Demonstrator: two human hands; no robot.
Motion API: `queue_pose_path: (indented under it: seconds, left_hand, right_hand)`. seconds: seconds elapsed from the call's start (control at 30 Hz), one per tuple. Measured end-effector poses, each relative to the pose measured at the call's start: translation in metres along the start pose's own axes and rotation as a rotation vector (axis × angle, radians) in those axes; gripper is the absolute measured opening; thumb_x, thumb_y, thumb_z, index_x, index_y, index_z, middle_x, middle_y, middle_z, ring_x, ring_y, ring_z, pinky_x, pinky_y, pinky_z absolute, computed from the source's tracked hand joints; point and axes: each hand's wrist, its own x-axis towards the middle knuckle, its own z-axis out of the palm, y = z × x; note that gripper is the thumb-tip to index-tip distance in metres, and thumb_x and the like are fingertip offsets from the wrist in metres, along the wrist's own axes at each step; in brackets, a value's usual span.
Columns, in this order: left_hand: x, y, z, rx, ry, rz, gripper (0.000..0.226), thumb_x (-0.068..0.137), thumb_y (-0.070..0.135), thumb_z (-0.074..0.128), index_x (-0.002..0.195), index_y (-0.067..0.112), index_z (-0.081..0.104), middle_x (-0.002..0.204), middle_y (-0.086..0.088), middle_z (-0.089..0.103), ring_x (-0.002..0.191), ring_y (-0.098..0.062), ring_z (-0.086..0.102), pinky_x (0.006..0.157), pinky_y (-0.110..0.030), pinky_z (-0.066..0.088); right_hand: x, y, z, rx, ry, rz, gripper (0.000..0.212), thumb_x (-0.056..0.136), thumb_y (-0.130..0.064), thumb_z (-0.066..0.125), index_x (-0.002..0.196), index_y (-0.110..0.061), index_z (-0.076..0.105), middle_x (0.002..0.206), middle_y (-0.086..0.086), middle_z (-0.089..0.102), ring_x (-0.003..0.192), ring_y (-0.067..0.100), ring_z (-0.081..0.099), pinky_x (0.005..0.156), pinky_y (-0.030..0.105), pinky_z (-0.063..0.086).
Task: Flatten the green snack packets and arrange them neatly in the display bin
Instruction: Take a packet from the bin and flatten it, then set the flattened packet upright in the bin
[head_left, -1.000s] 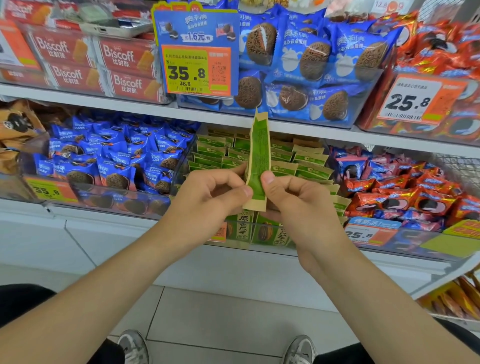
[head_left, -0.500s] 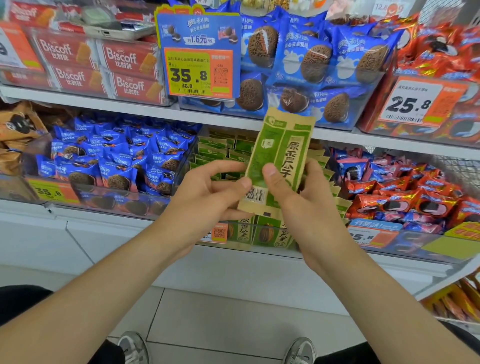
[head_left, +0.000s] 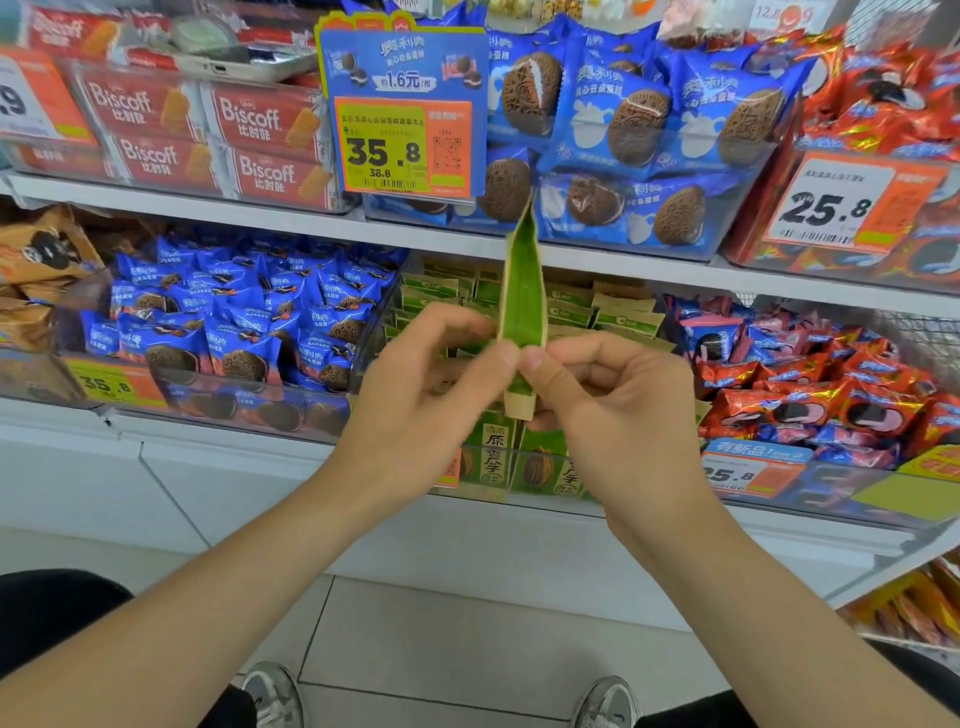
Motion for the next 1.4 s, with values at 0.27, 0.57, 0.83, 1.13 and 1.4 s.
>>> queue_pose_path:
  seconds: [0.27, 0.57, 0.83, 1.13, 1.4]
  left_hand:
    - [0.001, -0.002, -0.002, -0.223, -0.247, -0.076, 0.047, 0.093, 0.001, 0.060, 0.138, 0.012, 0.061, 0.128, -0.011, 0.073, 0.118, -0.034, 0.072, 0.102, -0.057, 0.058]
    - [0.013, 0.009, -0.002, -0.496, 0.002, -0.237, 0.041, 0.080, 0.017, 0.064, 0.118, 0.010, 0.051, 0.107, -0.016, 0.069, 0.092, -0.026, 0.071, 0.085, -0.048, 0.058]
    - [0.008, 0.007, 0.003, -0.048, 0.071, -0.016, 0.029, 0.110, 0.039, 0.051, 0.119, 0.012, 0.053, 0.090, 0.001, 0.063, 0.077, -0.009, 0.064, 0.070, -0.029, 0.054]
    - [0.007, 0.004, 0.006, 0.151, -0.030, 0.093, 0.028, 0.115, 0.024, 0.043, 0.101, 0.002, 0.051, 0.085, -0.016, 0.049, 0.073, -0.025, 0.045, 0.068, -0.043, 0.043]
    - [0.012, 0.000, 0.001, -0.036, -0.068, -0.042, 0.028, 0.114, 0.030, 0.046, 0.108, 0.005, 0.060, 0.089, -0.010, 0.057, 0.082, -0.021, 0.050, 0.079, -0.044, 0.045]
  right_hand:
    - [-0.003, 0.001, 0.002, 0.081, 0.005, 0.043, 0.011, 0.096, 0.001, 0.073, 0.094, -0.008, 0.080, 0.082, 0.007, 0.081, 0.074, 0.021, 0.079, 0.065, 0.028, 0.063]
    - [0.004, -0.010, -0.012, -0.079, -0.361, 0.143, 0.010, 0.097, -0.002, 0.072, 0.092, -0.006, 0.079, 0.081, 0.010, 0.080, 0.066, 0.017, 0.073, 0.059, 0.026, 0.059]
    - [0.009, -0.013, -0.005, -0.153, -0.307, 0.159, 0.028, 0.099, -0.034, 0.073, 0.087, -0.008, 0.075, 0.077, 0.012, 0.077, 0.067, 0.027, 0.077, 0.062, 0.039, 0.060]
    - [0.017, 0.006, 0.006, -0.558, -0.131, -0.330, 0.028, 0.104, -0.020, 0.057, 0.076, -0.021, 0.059, 0.060, -0.010, 0.052, 0.054, 0.008, 0.048, 0.052, 0.021, 0.035]
    - [0.018, 0.005, 0.009, -0.278, -0.245, -0.031, 0.034, 0.111, -0.022, 0.053, 0.087, -0.005, 0.069, 0.066, -0.010, 0.058, 0.060, 0.001, 0.050, 0.062, 0.022, 0.042]
